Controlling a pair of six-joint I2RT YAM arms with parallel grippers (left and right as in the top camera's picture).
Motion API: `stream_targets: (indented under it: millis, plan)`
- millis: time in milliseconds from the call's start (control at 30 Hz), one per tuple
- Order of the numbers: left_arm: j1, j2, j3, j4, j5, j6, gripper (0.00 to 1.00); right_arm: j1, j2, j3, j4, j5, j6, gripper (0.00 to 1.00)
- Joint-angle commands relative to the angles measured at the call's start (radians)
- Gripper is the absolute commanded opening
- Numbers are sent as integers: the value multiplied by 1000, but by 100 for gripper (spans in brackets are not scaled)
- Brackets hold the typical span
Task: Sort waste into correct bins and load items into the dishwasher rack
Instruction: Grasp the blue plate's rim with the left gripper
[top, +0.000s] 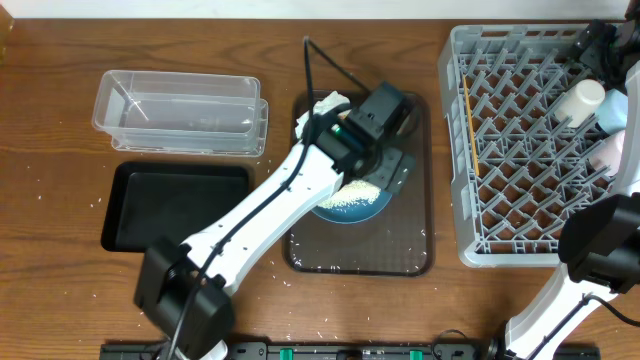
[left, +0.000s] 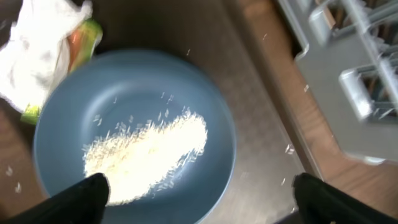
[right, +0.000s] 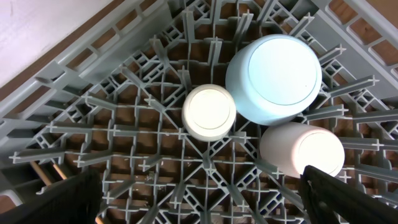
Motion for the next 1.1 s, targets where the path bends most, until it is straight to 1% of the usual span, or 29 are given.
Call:
stream_targets:
  millis: [0, 67, 133, 200, 367, 400, 433, 467, 667, 733, 800, 900, 967, 1067]
  plan:
    - [-5, 41, 25, 30, 9, -20, 100, -2, -4, 8, 0, 3, 16, 99]
    - [-5, 60, 25, 63, -3, -83, 100, -2, -4, 8, 0, 3, 16, 99]
    - [-5, 80, 25, 81, -39, -179, 100, -2, -4, 8, 0, 3, 16, 99]
    - [-5, 105, 25, 87, -60, -231, 100, -2, -4, 8, 0, 3, 16, 99]
    - [-10, 191, 25, 79, -66, -232, 100, -2, -4, 8, 0, 3, 16, 99]
    - [-13, 206, 25, 75, -66, -232, 97, -2, -4, 8, -1, 3, 16, 99]
    - [-17, 226, 25, 71, -65, -224, 88, -2, -4, 8, 0, 3, 16, 99]
    - [-20, 237, 25, 67, -65, -221, 85, -2, -4, 8, 0, 3, 16, 99]
    - [-69, 269, 25, 49, -66, -220, 82, -2, -4, 8, -1, 3, 16, 99]
    - [-87, 269, 25, 52, -66, -220, 78, -2, -4, 8, -1, 3, 16, 99]
    - [-100, 269, 20, 54, -68, -220, 78, -2, -4, 8, -1, 3, 16, 99]
    - [-117, 269, 3, 53, -126, -221, 77, -2, -4, 8, -1, 3, 16, 99]
    - [-121, 269, -11, 53, -161, -225, 73, -2, -4, 8, -1, 3, 16, 99]
    - [-121, 269, -31, 52, -160, -225, 68, -2, -4, 8, -1, 3, 16, 99]
